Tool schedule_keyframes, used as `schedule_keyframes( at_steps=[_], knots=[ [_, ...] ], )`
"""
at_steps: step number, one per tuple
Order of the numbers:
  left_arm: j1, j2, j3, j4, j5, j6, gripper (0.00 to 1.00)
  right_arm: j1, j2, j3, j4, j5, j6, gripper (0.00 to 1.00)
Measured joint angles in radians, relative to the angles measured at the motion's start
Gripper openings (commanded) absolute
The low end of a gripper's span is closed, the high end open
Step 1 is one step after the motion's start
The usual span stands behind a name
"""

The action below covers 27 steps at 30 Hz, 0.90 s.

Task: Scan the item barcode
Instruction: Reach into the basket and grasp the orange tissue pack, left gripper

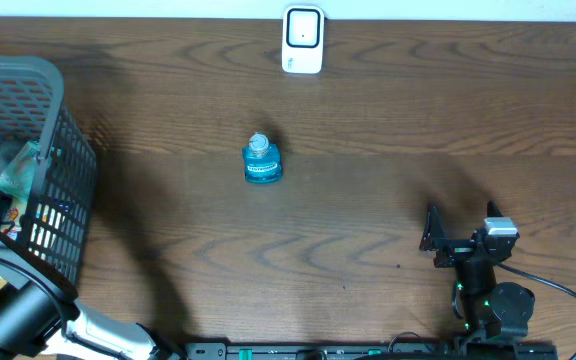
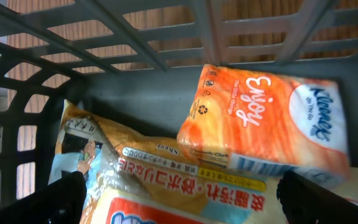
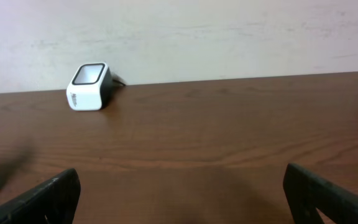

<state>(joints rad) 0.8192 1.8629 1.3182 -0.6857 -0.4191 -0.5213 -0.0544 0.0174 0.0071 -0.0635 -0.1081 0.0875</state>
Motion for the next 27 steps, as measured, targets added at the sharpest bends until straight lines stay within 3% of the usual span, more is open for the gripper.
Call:
schedule_keyframes(
  at_steps=[12,18,27],
  knots=[
    [-0.004,-0.012,-0.029,0.039,0.001,0.025,0.98,0.000,0.000,0.000,0.000,0.000,0.000,0.99],
    [-0.009,-0.142,-0.029,0.065,0.001,0.024,0.98,0.000,0.000,0.000,0.000,0.000,0.000,0.99],
    [-0.009,-0.100,-0.030,0.084,0.001,-0.052,0.98,0.000,0.000,0.000,0.000,0.000,0.000,0.99]
  ],
)
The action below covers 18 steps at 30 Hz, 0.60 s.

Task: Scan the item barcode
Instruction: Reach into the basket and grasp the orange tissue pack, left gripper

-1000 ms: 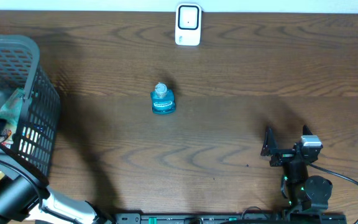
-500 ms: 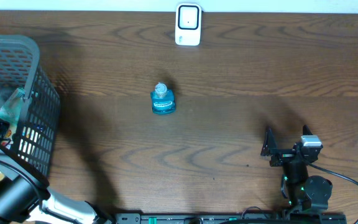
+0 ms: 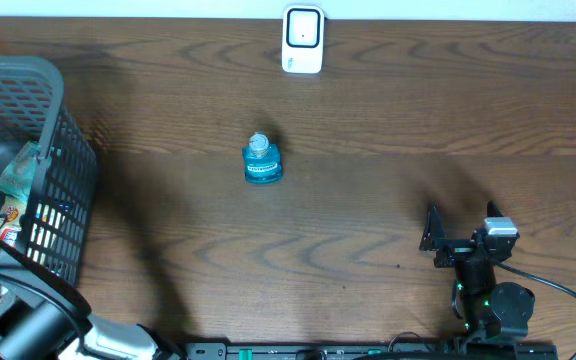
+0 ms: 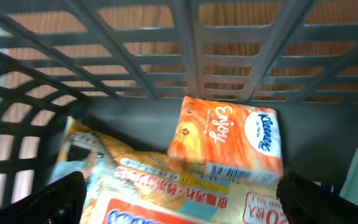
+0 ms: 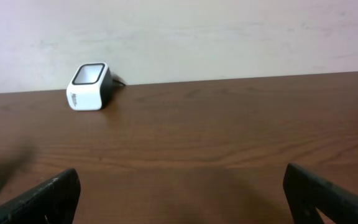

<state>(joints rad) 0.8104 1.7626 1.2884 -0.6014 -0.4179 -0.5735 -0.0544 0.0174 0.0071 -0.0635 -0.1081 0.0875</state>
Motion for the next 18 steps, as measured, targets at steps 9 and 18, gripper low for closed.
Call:
schedule_keyframes(
  at_steps=[9,18],
  knots=[
    [0.000,0.064,0.000,0.058,0.000,-0.032,0.98,0.000,0.000,0.000,0.000,0.000,0.000,0.99],
    [0.000,0.152,0.000,0.084,0.000,-0.033,1.00,0.000,0.000,0.000,0.000,0.000,0.000,0.99]
  ],
)
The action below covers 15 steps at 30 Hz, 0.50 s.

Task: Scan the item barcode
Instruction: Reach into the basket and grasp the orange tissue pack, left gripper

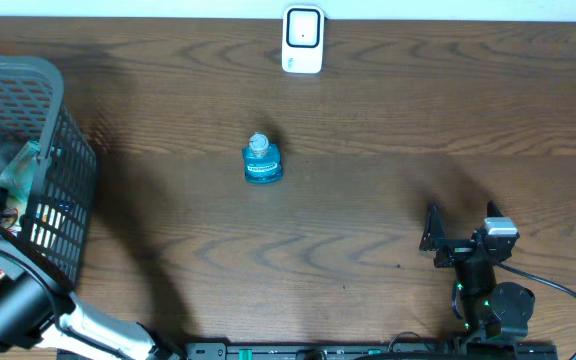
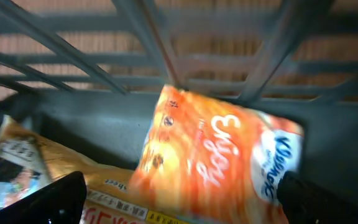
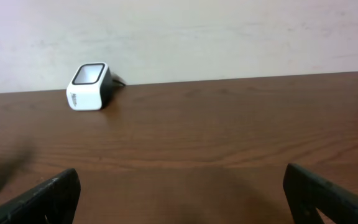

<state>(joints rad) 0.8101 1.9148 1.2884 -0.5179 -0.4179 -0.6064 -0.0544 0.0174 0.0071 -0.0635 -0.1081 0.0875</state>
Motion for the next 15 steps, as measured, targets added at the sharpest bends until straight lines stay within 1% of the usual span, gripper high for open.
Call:
schedule_keyframes(
  at_steps=[3,5,7,9,13,15],
  knots=[
    [0.000,0.026,0.000,-0.003,-0.001,-0.003,0.86,0.000,0.000,0.000,0.000,0.000,0.000,0.99],
    [0.000,0.031,0.000,-0.011,0.000,0.005,0.71,0.000,0.000,0.000,0.000,0.000,0.000,0.99],
    [0.000,0.030,0.000,-0.013,-0.002,0.026,0.62,0.000,0.000,0.000,0.000,0.000,0.000,0.99],
    [0.000,0.030,0.000,-0.013,-0.003,0.057,0.59,0.000,0.000,0.000,0.000,0.000,0.000,0.99],
    [0.000,0.008,0.000,-0.032,-0.003,0.091,0.59,0.000,0.000,0.000,0.000,0.000,0.000,0.99],
    [0.000,-0.032,0.000,-0.051,-0.003,0.098,0.59,0.000,0.000,0.000,0.000,0.000,0.000,0.99]
  ],
)
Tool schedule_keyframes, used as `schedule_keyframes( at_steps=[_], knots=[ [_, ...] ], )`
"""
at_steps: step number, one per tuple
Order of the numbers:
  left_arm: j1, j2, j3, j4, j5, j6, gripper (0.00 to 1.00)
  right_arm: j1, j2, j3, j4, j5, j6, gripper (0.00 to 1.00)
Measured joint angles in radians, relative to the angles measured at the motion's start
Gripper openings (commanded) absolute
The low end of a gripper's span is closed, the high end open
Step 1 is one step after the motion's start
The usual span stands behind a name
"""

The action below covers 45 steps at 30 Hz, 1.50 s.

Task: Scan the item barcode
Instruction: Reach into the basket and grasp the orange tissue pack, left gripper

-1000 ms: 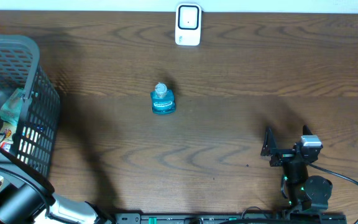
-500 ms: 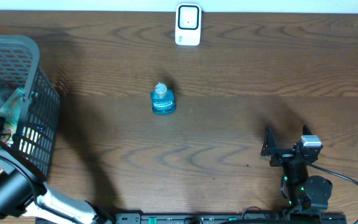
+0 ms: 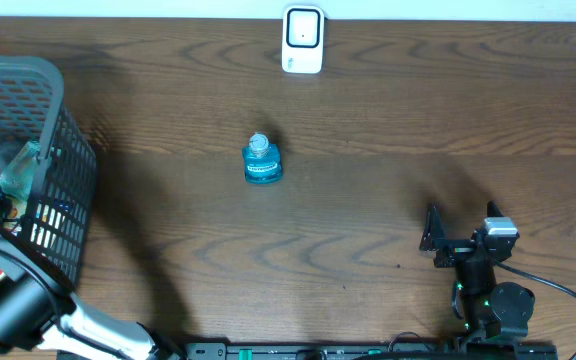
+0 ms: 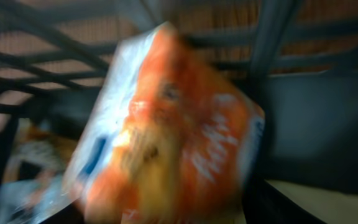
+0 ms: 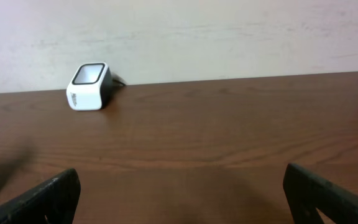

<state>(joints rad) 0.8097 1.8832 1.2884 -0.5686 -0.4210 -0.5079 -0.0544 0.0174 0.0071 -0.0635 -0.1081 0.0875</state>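
The orange tissue pack (image 4: 179, 124) fills the left wrist view, tilted and heavily blurred, inside the grey basket (image 3: 63, 160). It lies between the fingers of my left gripper (image 4: 166, 208). The right finger (image 4: 278, 202) shows as a dark shape against the pack; the left one is mostly hidden. The blur hides whether the jaws press on it. The white barcode scanner (image 3: 303, 40) stands at the table's far edge, also seen as a scanner (image 5: 89, 86) in the right wrist view. My right gripper (image 5: 179, 186) rests open over bare table, near the front right.
A blue round bottle (image 3: 262, 160) stands mid-table, left of centre. Other packets (image 4: 36, 162) lie in the basket beneath the tissue pack. The basket's grid wall (image 4: 272, 37) rises close behind the pack. A pale wall runs behind the table's far edge.
The tissue pack looms larger and more tilted between my left fingers, showing a white and blue side, and the right finger now sits closer in. The right arm has not moved.
My left gripper was open in the basket close over the tissue pack, then farther back from it, then close again with the pack tilted. Now the pack fills the gap between the fingers. The right gripper, bottle and scanner stayed put throughout.
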Motion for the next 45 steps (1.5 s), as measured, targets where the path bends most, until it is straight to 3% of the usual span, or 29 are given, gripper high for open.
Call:
schedule_keyframes(
  at_steps=[7,15,23,26,33,41,45],
  knots=[
    [0.000,-0.267,0.000,-0.036,0.048,0.012,0.59,0.000,0.000,0.000,0.000,0.000,0.000,0.99],
    [-0.011,-0.614,0.000,-0.036,0.316,0.008,0.59,0.000,0.000,0.000,0.000,0.000,0.000,0.99],
    [-0.157,-0.877,0.000,-0.042,0.402,0.007,0.61,0.000,0.000,0.000,0.000,0.000,0.000,0.99],
    [-0.203,-0.920,0.000,-0.060,0.336,0.010,0.95,0.000,0.000,0.000,0.000,0.000,0.000,0.99],
    [-0.183,-0.787,0.001,-0.222,0.107,-0.036,0.98,0.000,0.000,0.000,0.000,0.000,0.000,0.99],
    [-0.086,-0.404,-0.004,-0.245,0.048,-0.105,0.98,0.000,0.000,0.000,0.000,0.000,0.000,0.99],
    [-0.035,-0.309,-0.005,-0.219,0.018,-0.114,0.98,0.000,0.000,0.000,0.000,0.000,0.000,0.99]
  ],
)
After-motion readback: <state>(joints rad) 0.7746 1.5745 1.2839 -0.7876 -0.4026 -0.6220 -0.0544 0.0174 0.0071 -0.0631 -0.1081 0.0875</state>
